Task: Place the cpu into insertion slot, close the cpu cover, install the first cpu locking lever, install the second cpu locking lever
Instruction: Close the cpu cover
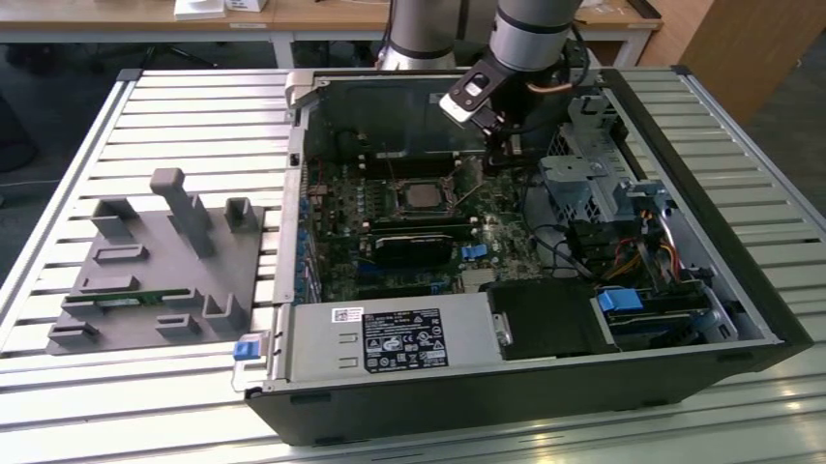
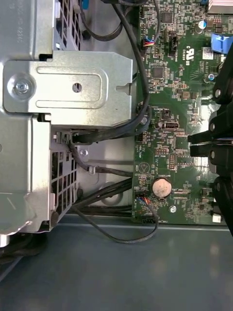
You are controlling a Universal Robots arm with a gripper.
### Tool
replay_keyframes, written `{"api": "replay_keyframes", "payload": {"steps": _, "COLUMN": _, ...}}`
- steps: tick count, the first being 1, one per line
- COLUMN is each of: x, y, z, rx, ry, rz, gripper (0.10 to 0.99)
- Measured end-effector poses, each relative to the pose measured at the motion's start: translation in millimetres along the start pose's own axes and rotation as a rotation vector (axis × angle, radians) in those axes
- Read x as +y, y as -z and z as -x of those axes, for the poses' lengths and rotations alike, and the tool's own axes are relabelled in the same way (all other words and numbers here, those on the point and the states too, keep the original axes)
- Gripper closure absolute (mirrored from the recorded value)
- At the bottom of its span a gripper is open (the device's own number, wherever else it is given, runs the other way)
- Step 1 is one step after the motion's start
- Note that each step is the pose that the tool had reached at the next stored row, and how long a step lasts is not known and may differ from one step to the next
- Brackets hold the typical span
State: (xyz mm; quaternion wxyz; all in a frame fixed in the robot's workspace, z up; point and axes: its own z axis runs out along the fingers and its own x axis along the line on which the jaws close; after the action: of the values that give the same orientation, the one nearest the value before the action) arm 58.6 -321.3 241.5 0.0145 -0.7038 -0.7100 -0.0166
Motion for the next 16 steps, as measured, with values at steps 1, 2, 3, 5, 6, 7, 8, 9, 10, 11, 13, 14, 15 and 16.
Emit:
{"api": "replay_keyframes", "payload": {"steps": 1, "x": -0.5, "y": 0.0, "z": 0.0, "rx": 0.0000, "ry": 0.000, "rz": 0.000, "gripper": 0.933}}
{"api": "replay_keyframes", "payload": {"steps": 2, "x": -1.1, "y": 0.0, "z": 0.0, "rx": 0.0000, "ry": 0.000, "rz": 0.000, "gripper": 0.933}}
{"api": "replay_keyframes", "payload": {"steps": 3, "x": -1.8, "y": 0.0, "z": 0.0, "rx": 0.0000, "ry": 0.000, "rz": 0.000, "gripper": 0.933}}
{"api": "replay_keyframes", "payload": {"steps": 5, "x": -3.0, "y": 0.0, "z": 0.0, "rx": 0.0000, "ry": 0.000, "rz": 0.000, "gripper": 0.933}}
{"api": "replay_keyframes", "payload": {"steps": 6, "x": -3.5, "y": 0.0, "z": 0.0, "rx": 0.0000, "ry": 0.000, "rz": 0.000, "gripper": 0.933}}
{"api": "replay_keyframes", "payload": {"steps": 7, "x": -3.9, "y": 0.0, "z": 0.0, "rx": 0.0000, "ry": 0.000, "rz": 0.000, "gripper": 0.933}}
{"api": "replay_keyframes", "payload": {"steps": 8, "x": -4.2, "y": 0.0, "z": 0.0, "rx": 0.0000, "ry": 0.000, "rz": 0.000, "gripper": 0.933}}
{"api": "replay_keyframes", "payload": {"steps": 9, "x": -4.4, "y": 0.0, "z": 0.0, "rx": 0.0000, "ry": 0.000, "rz": 0.000, "gripper": 0.933}}
{"api": "replay_keyframes", "payload": {"steps": 10, "x": -4.8, "y": 0.0, "z": 0.0, "rx": 0.0000, "ry": 0.000, "rz": 0.000, "gripper": 0.933}}
{"api": "replay_keyframes", "payload": {"steps": 11, "x": -5.1, "y": 0.0, "z": 0.0, "rx": 0.0000, "ry": 0.000, "rz": 0.000, "gripper": 0.933}}
{"api": "replay_keyframes", "payload": {"steps": 13, "x": -5.7, "y": 0.0, "z": 0.0, "rx": 0.0000, "ry": 0.000, "rz": 0.000, "gripper": 0.933}}
{"api": "replay_keyframes", "payload": {"steps": 14, "x": -5.9, "y": 0.0, "z": 0.0, "rx": 0.0001, "ry": 0.000, "rz": 0.000, "gripper": 0.933}}
{"api": "replay_keyframes", "payload": {"steps": 15, "x": -6.1, "y": 0.0, "z": 0.0, "rx": 0.0000, "ry": 0.000, "rz": 0.000, "gripper": 0.933}}
{"api": "replay_keyframes", "payload": {"steps": 16, "x": -6.4, "y": 0.0, "z": -0.1, "rx": 0.0000, "ry": 0.000, "rz": 0.000, "gripper": 0.933}}
